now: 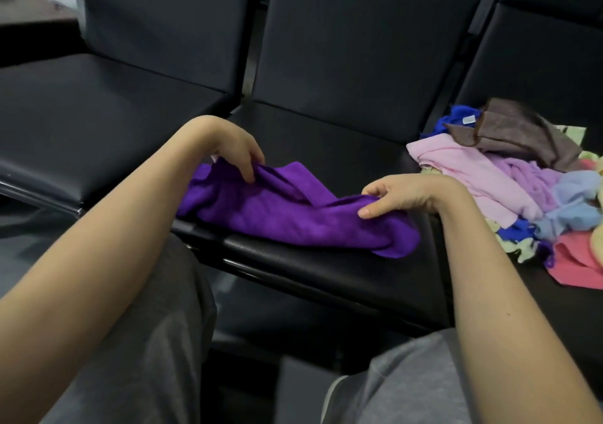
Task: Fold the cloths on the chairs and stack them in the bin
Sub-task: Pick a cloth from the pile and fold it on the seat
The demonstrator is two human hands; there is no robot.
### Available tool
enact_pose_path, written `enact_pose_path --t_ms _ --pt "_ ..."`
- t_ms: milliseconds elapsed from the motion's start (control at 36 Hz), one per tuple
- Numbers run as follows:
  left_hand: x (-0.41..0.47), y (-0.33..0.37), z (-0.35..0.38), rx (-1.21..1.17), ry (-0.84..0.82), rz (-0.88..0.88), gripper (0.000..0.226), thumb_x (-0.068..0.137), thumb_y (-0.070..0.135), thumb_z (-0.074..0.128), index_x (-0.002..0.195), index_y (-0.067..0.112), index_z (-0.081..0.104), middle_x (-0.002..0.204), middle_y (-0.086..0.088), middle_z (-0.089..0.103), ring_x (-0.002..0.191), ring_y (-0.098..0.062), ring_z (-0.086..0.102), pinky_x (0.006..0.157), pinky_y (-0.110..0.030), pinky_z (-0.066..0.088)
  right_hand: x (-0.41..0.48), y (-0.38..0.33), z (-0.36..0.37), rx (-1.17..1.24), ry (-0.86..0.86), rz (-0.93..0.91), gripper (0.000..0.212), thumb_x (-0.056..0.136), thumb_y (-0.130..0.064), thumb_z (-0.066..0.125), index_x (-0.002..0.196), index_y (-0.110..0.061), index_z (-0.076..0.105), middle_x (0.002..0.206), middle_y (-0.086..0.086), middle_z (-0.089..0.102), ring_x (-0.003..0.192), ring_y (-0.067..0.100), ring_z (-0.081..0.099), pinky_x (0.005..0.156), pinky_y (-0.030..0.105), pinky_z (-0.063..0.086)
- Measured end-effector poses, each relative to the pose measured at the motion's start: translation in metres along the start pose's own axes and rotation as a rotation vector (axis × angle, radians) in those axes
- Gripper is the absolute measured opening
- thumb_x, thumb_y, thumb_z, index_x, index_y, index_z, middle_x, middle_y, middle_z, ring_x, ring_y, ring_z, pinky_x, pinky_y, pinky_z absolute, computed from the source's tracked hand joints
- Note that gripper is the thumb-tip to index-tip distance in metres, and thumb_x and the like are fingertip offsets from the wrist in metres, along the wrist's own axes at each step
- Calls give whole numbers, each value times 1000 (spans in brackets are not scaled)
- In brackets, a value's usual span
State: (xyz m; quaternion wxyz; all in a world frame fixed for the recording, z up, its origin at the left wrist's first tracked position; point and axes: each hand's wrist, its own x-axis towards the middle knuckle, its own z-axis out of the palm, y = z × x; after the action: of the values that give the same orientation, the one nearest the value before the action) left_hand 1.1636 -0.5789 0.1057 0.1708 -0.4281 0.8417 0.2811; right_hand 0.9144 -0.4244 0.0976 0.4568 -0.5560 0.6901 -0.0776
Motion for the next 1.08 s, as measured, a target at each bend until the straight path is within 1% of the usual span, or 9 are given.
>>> enact_pose_path --t_ms 83,167,306,389,500,694,778,972,1083 --pt "9 -6 1 155 199 -110 29 90 12 60 119 8 60 111 -12 62 93 -30 64 58 -28 52 11 1 3 39 276 -99 12 85 -18 69 78 -15 60 78 1 65 69 12 60 64 25 47" --pt "15 -13 7 196 168 -216 35 90 10 58 123 0 55 119 -17 57 101 -36 63 53 -29 52 27 0 13 -2 477 -173 12 86 -21 67 79 -16 59 81 2 62 75 15 58 68 29 44" --pt "20 -15 18 190 238 -212 46 87 21 61 128 4 53 127 -14 56 111 -31 57 81 -32 48 53 -6 39 50 420 -250 31 87 -20 66 115 -7 64 129 2 58 117 17 56 103 31 42" --pt "27 -15 20 188 241 -114 37 84 15 62 120 6 57 114 -10 58 101 -27 56 78 -28 44 63 -15 54 82 315 -301 37 89 -17 64 121 0 60 137 7 51 129 21 46 99 19 35" --pt "35 -14 21 135 317 94 20 78 5 64 93 15 56 91 -4 56 83 -22 51 69 -26 41 68 -26 65 282 216 -327 34 86 -13 65 114 6 58 123 22 59 113 29 59 104 41 43" --pt "32 3 28 -72 135 425 30 70 -9 54 70 18 40 71 5 46 69 -11 42 66 -27 37 69 -29 60 557 222 -398 12 87 -9 62 78 -17 60 75 -2 65 70 12 62 70 25 49" --pt "31 10 29 -160 105 478 35 73 -18 48 70 16 40 69 4 47 59 -3 43 58 -16 39 70 -23 61 523 189 -375 6 88 -11 62 86 -17 64 83 1 66 78 15 62 77 28 50" --pt "32 5 26 -362 245 531 30 70 -13 48 71 17 42 80 -10 55 72 -17 47 67 -30 39 63 -25 57 467 164 -380 7 88 -12 61 88 -17 66 79 -4 69 75 11 64 74 22 52" --pt "33 0 22 -587 371 543 36 71 -21 42 71 15 42 84 -7 63 75 -19 54 65 -27 45 55 -22 46 363 175 -373 3 86 -19 66 89 -18 68 86 -1 69 85 15 65 88 31 50"
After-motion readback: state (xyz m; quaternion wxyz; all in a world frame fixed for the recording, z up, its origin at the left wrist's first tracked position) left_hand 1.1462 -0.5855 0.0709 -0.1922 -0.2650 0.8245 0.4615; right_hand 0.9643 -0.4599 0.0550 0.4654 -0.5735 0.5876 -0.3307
